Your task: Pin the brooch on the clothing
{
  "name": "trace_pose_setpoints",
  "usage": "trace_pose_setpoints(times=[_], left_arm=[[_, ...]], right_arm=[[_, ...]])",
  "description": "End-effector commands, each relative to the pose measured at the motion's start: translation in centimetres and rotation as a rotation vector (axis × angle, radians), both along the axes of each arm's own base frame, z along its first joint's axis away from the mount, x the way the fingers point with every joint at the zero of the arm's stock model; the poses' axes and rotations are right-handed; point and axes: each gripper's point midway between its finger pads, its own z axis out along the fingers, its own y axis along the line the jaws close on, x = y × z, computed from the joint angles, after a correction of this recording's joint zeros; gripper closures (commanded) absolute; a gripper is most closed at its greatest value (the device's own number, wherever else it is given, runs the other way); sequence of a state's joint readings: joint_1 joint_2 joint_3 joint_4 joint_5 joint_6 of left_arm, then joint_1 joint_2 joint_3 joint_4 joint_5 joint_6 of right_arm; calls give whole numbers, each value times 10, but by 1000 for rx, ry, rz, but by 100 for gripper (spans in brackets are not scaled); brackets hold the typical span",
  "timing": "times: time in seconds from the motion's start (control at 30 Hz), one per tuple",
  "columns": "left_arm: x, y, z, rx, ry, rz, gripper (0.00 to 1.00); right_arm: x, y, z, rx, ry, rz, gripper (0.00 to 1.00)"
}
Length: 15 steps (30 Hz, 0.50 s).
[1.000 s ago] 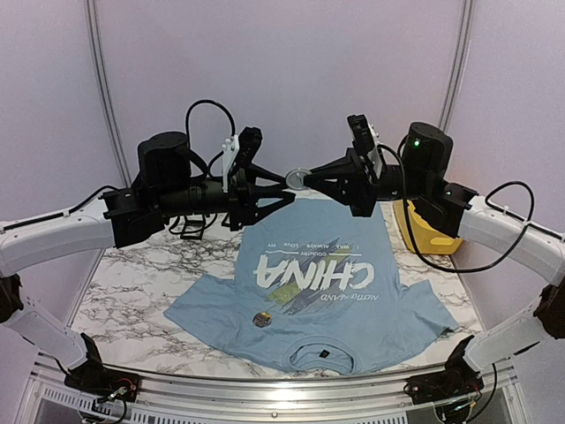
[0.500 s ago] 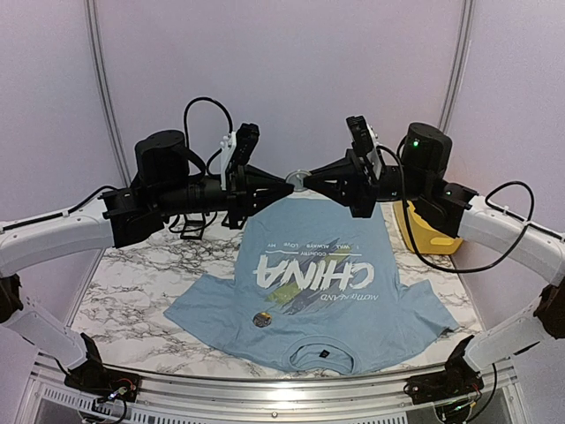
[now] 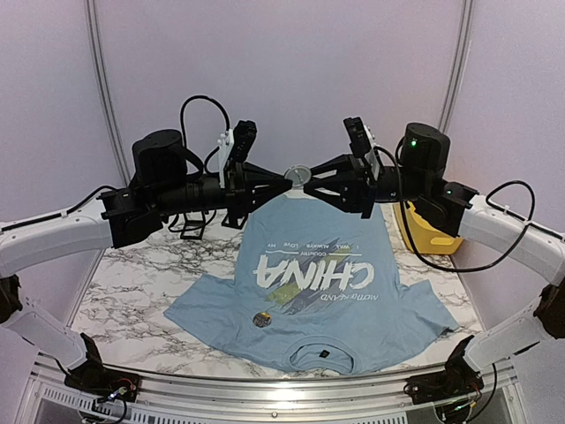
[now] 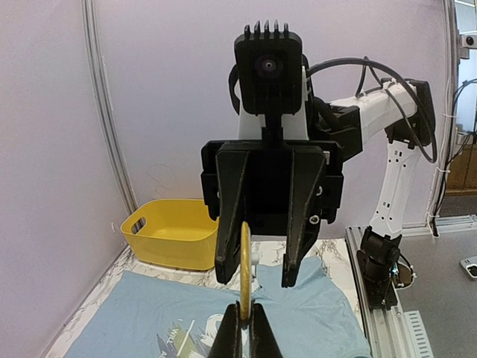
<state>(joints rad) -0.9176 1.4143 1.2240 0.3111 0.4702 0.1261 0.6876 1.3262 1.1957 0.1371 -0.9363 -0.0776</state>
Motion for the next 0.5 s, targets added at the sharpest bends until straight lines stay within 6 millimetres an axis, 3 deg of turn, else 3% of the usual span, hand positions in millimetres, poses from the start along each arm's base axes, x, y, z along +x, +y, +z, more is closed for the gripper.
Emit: trace_pose_setpoints(times=[0.0,0.37,0.47], left_arm=[[-7,7,19,-52,-58,5,100],[-7,4,14,-42,-56,-5,100],[-6,4,12,-37,-57,-1,100]], right_arm=[[0,3,6,7,4,-6,75],[-2,11,14,28,2,14,90],[-3,11,17,37,2,20,90]])
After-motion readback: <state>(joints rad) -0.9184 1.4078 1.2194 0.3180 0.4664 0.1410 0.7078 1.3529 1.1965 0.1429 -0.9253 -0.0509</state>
